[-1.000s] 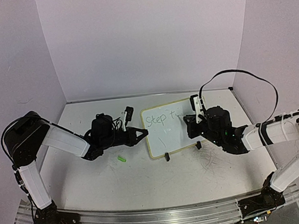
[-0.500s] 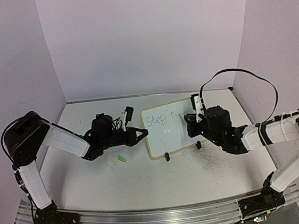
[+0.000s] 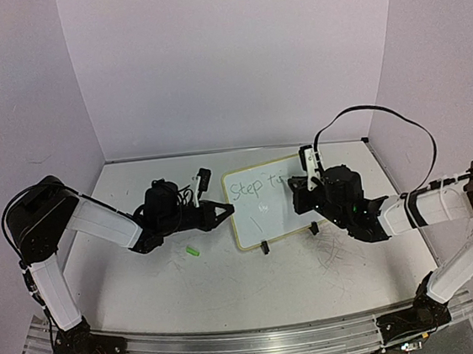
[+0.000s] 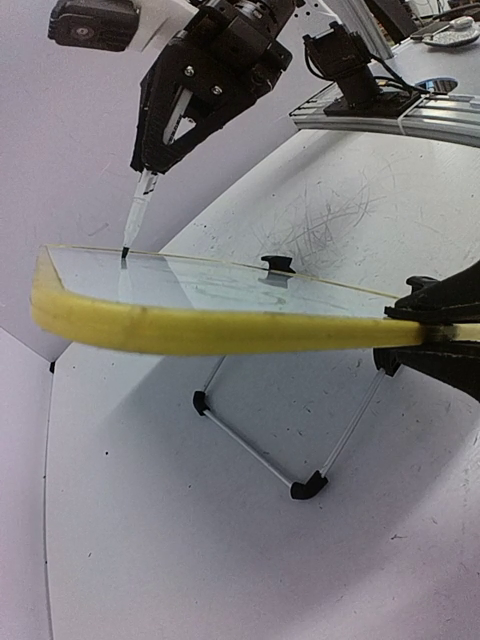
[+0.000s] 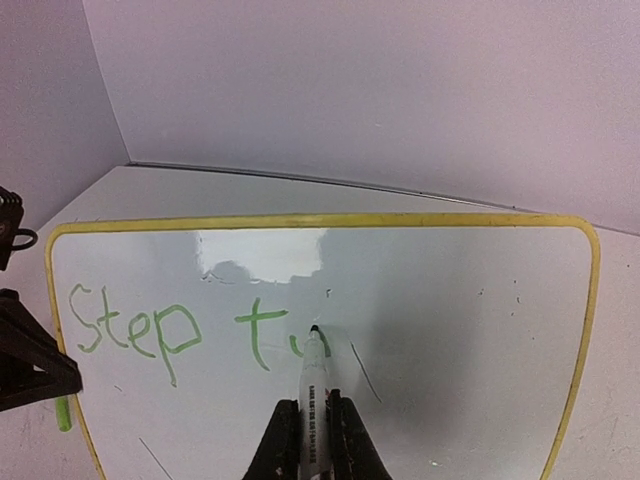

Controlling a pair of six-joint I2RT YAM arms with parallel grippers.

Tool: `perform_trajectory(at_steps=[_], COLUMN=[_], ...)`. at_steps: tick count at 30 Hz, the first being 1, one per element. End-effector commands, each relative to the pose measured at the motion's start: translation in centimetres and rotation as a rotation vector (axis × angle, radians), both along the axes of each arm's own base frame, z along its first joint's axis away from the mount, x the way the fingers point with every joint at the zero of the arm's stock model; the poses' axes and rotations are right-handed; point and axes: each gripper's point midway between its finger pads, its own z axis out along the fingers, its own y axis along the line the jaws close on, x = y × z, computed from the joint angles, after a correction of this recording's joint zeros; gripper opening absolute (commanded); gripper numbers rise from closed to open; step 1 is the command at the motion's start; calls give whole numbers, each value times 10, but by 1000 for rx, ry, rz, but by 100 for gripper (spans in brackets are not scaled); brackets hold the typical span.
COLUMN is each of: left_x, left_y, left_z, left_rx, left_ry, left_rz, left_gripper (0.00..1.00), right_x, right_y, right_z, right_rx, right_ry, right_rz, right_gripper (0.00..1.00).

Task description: Write a sentence on the whiteboard

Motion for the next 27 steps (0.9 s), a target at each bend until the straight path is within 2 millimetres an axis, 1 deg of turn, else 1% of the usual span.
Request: perform_trajectory(at_steps=[1, 11, 20, 22, 24, 25, 27], left_x=[8, 9, 8, 8, 9, 9, 8], left_y=[1, 1, 3, 3, 4, 4, 4], left_z=[19, 18, 17, 17, 16, 16, 16], left_rx=[-12, -10, -7, -6, -5, -4, -4], left_ry=[-46, -46, -47, -46, -44, -43, -45], left_rz=[29, 30, 38, 40, 41, 42, 44], left_gripper=[0, 0, 0, 0, 0, 0, 0], right_x=[1, -6, -10, -13, -17, -20, -23], right_y=[9, 1, 1, 5, 4, 1, -6], right_z=[2, -10, -7, 2, 21, 33, 46], right_rx=[22, 17, 17, 28, 59, 77, 92], right_ry=[6, 44, 42, 24, -14, -37, -72], right_rz=[32, 24, 43, 72, 90, 91, 82], right_gripper=[0, 0, 0, 0, 0, 0, 0])
